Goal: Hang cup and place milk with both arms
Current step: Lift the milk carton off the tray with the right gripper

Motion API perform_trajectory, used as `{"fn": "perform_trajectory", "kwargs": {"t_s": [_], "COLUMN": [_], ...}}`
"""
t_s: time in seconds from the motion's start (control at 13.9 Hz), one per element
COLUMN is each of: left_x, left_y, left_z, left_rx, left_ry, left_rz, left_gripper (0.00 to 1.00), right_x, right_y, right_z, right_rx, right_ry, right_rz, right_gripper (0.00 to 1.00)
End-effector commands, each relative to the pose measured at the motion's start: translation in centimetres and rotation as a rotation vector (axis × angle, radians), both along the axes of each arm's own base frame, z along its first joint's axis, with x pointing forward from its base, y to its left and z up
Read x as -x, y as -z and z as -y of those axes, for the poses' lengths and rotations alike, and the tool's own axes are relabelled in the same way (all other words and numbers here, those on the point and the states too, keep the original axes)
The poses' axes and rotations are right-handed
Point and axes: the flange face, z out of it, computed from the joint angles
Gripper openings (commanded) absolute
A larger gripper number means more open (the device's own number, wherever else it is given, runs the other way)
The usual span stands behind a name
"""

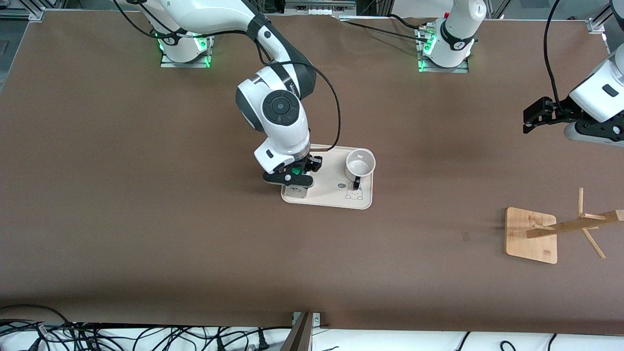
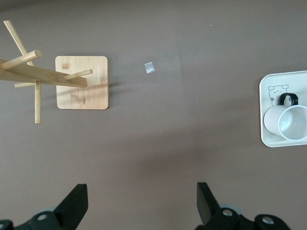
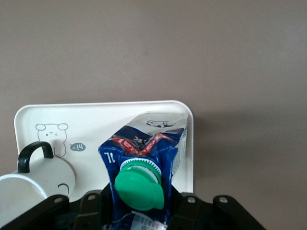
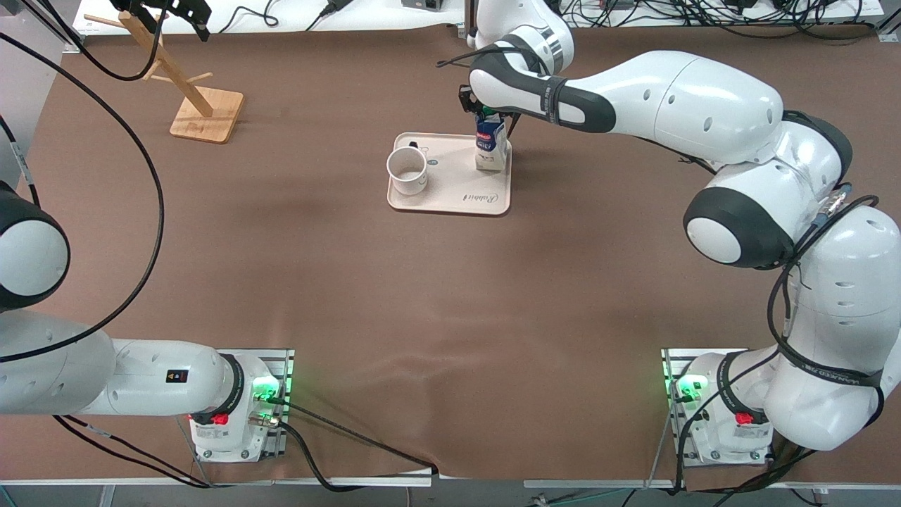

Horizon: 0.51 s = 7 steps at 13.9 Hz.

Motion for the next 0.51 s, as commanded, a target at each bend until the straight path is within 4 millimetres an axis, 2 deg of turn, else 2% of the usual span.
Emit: {"fn": "perform_trajectory", "kwargs": {"t_s": [0.0, 0.07, 0.22, 0.43], "left_x": [-0.2, -0.2, -0.2, -0.4], "left_y": [-0.5, -0.5, -0.6, -0.6], "left_z": [0.0, 0.0, -0.3, -0.1], "left_rx": [-0.007, 0.013, 0.019, 0.018], "left_ry": [-0.009, -0.013, -0.019, -0.016], "left_rz": [-0.005, -0.006, -0.004, -0.003], "left_gripper": [1.00, 1.00, 1.00, 1.00], "right_x": [-1.2, -2.3, -3.9, -5.2], "right_y": [-2.9, -5.4, -8.4, -10.2], "right_z": [3.2, 5.3, 9.5, 16.5], "right_rx": [0.020, 0.011, -0.010, -0.005], "right_ry": [-0.020, -0.050, -0.108, -0.201], "right_rz": [-0.027, -0.024, -0.029, -0.084], "right_gripper": [0.18, 0.19, 0.21, 0.21]}}
